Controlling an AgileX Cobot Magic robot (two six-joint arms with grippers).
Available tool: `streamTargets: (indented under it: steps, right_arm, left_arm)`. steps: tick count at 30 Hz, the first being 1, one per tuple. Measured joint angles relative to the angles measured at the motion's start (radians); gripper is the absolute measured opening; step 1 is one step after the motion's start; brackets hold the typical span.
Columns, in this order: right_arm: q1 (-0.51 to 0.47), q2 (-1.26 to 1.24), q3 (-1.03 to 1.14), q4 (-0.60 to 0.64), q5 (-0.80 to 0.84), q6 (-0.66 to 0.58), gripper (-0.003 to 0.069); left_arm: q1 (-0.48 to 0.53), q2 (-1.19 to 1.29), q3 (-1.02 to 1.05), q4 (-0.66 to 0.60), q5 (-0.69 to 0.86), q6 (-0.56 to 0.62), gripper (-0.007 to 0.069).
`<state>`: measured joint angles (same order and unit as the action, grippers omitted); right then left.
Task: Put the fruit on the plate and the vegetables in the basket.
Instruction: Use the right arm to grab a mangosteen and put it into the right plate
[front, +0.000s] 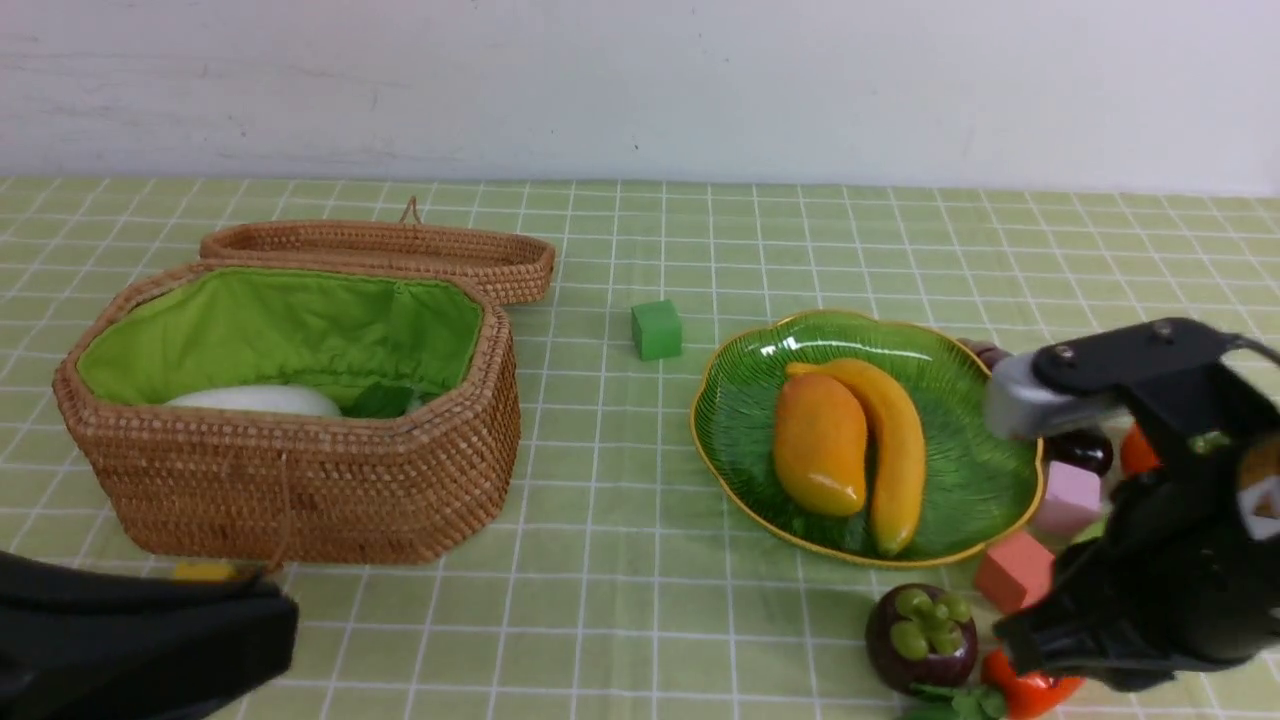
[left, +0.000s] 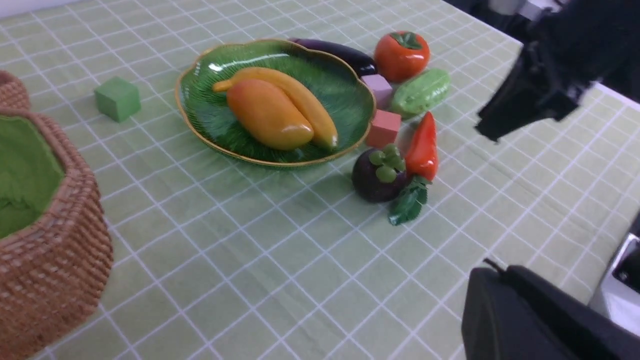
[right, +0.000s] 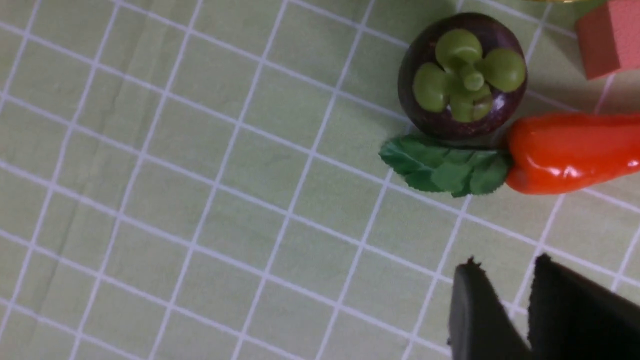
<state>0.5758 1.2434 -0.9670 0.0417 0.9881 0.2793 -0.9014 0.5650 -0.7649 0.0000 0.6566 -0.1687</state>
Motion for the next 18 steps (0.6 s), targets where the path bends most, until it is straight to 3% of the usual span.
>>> streamTargets:
  steps: [4,5,6,7,9,18]
  right_arm:
    - [-0.033,0.111,0.0,0.001,-0.094,0.021,0.0463]
    - [-0.036,0.116,-0.001,0.002,-0.101,0.022,0.0475]
    - [-0.056,0.16,-0.001,0.004,-0.117,0.033,0.0581]
    - [-0.058,0.164,-0.001,0.004,-0.118,0.032,0.0581]
    - [-0.074,0.223,-0.001,0.004,-0.144,0.039,0.0664]
    - [-0.075,0.348,-0.009,0.0,-0.253,0.063,0.0639]
  left_arm:
    - [0.0,0.07,0.0,-0.149,-0.001,0.195,-0.0013]
    - [0.0,0.07,0.0,-0.149,-0.001,0.204,-0.0013]
    - [0.0,0.098,0.002,-0.213,-0.011,0.278,-0.0013]
    - [0.0,0.101,0.004,-0.22,-0.014,0.294,-0.0013]
    - [0.0,0.123,0.007,-0.285,-0.045,0.374,-0.0013]
    - [0.0,0.124,0.007,-0.314,-0.098,0.41,-0.0013]
